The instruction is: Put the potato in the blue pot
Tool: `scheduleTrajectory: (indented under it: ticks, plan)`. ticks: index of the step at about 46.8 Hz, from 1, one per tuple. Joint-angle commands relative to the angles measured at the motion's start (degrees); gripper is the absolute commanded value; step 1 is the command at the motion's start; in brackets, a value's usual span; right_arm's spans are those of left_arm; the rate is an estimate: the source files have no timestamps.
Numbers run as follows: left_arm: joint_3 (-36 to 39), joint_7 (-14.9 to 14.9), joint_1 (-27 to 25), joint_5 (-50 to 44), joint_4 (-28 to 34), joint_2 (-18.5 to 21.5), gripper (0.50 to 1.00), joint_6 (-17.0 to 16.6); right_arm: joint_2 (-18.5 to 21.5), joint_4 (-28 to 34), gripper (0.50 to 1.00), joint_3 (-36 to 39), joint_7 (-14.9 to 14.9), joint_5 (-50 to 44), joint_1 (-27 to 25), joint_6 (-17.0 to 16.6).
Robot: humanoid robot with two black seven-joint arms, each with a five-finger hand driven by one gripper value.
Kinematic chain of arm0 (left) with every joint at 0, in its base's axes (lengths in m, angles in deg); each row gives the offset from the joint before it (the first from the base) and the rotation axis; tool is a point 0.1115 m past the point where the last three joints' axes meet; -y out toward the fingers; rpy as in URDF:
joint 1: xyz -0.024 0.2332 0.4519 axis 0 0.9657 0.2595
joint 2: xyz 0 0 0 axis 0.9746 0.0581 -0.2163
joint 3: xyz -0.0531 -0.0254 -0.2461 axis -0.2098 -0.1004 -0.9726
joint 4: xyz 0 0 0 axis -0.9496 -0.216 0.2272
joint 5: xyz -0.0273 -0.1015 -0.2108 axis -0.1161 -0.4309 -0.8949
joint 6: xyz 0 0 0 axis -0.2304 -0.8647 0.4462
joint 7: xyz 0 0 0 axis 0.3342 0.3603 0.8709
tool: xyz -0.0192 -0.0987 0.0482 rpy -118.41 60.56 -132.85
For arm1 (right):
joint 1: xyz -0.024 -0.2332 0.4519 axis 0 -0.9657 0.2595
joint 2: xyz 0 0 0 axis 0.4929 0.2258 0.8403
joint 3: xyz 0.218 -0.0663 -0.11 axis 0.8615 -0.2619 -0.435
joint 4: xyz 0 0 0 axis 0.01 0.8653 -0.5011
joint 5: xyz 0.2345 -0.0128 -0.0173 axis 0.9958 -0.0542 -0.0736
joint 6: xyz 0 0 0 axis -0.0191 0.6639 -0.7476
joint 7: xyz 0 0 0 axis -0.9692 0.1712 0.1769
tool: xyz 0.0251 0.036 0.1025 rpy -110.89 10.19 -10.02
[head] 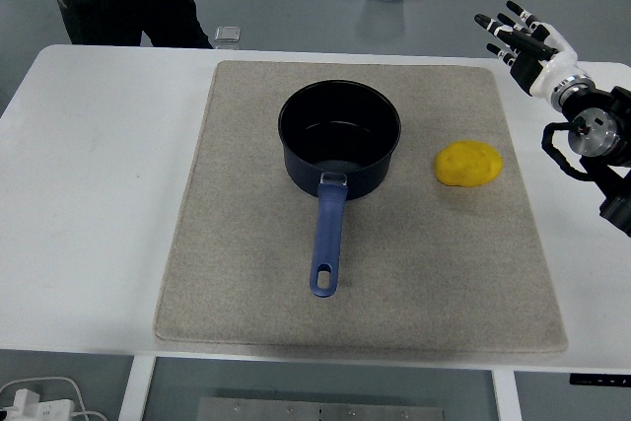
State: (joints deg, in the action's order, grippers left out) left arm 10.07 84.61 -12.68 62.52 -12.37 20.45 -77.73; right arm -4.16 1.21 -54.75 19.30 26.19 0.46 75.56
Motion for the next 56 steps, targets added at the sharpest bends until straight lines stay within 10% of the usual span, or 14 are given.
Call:
scheduleTrajectory:
  ticks: [1, 31, 42, 56]
  plan:
    - [0.0, -0.1, 0.0, 0.1, 0.0, 0.0, 0.996, 0.1, 0.0, 0.0, 0.983, 0.0, 0.0, 0.0, 0.0, 0.0]
    - [-0.1, -1.7, 0.2, -0.2, -0.1, 0.0, 0.996, 1.5, -0.2, -0.1, 0.983, -0.7, -0.1, -0.1, 0.2, -0.9]
    - [-0.1, -1.7, 0.2, -0.2, -0.2, 0.0, 0.996, 1.5, -1.6, -2.2, 0.983, -5.8, -3.5, -23.3, 0.3, -13.0]
    - [-0.1, -1.7, 0.2, -0.2, -0.2, 0.0, 0.996, 1.5, -10.9, -14.2, 0.981, -16.5, -8.7, -39.8, 4.7, -18.7]
